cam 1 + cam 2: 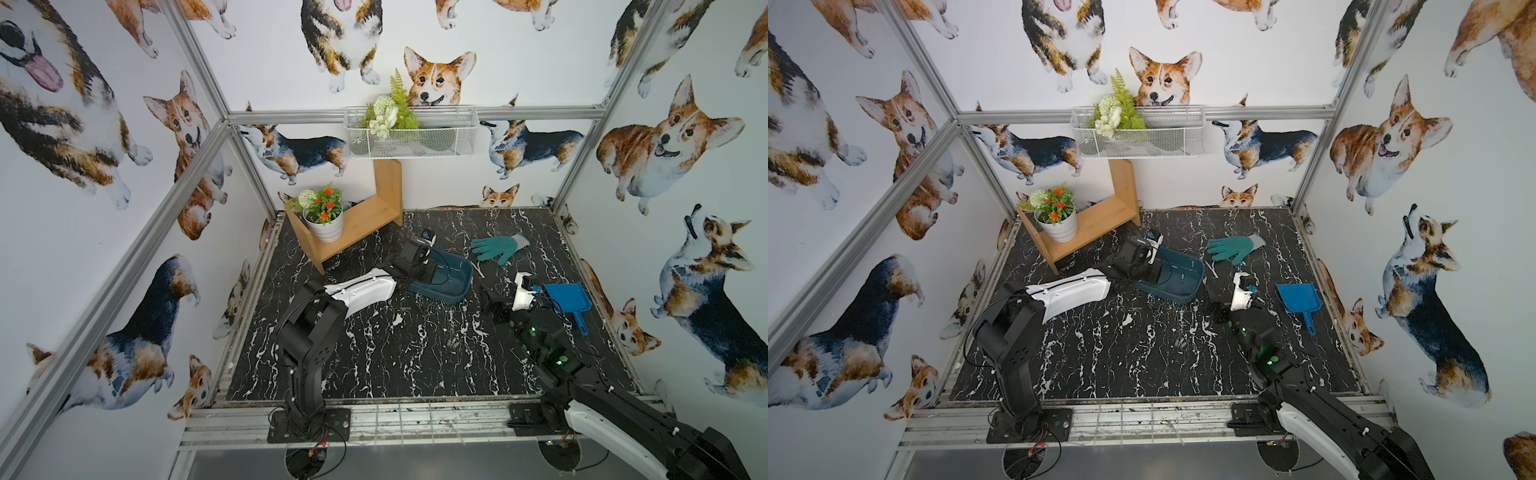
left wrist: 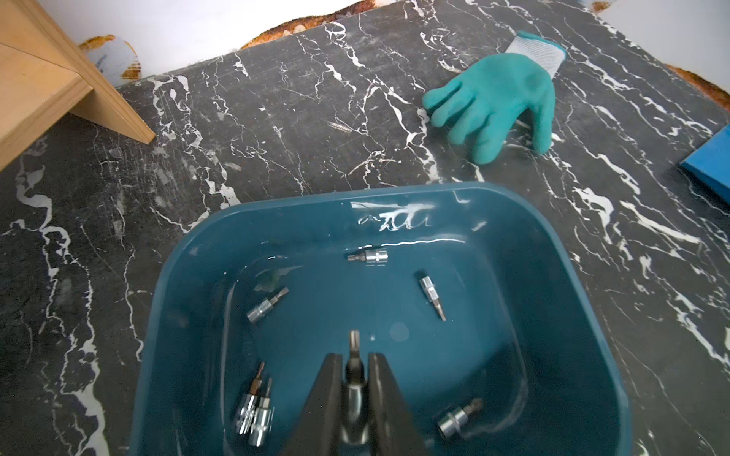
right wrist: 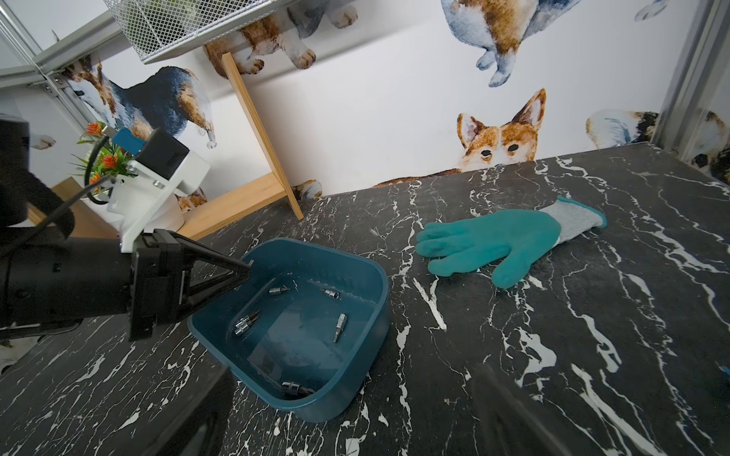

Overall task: Put the bit on the desktop into the storage box
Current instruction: Place the screwdriver bit in the storage box, then pick up the screwdriver bit from the center of the board.

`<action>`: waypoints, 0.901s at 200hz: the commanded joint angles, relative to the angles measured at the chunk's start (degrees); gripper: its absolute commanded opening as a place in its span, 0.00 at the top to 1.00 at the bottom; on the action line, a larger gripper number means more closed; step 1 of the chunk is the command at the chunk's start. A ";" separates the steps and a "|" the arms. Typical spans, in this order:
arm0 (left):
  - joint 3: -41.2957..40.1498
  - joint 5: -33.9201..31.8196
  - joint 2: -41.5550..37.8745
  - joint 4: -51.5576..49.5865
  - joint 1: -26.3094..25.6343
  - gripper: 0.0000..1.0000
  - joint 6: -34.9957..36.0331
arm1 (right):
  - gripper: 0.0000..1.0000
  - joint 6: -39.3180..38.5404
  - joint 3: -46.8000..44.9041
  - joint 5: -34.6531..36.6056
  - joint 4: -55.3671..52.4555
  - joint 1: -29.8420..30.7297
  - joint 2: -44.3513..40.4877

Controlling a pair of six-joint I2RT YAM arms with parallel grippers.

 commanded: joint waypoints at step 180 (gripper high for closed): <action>-49.29 -8.26 -54.94 11.30 6.69 0.00 -7.31 | 0.14 13.86 11.44 -12.07 -27.67 1.23 4.86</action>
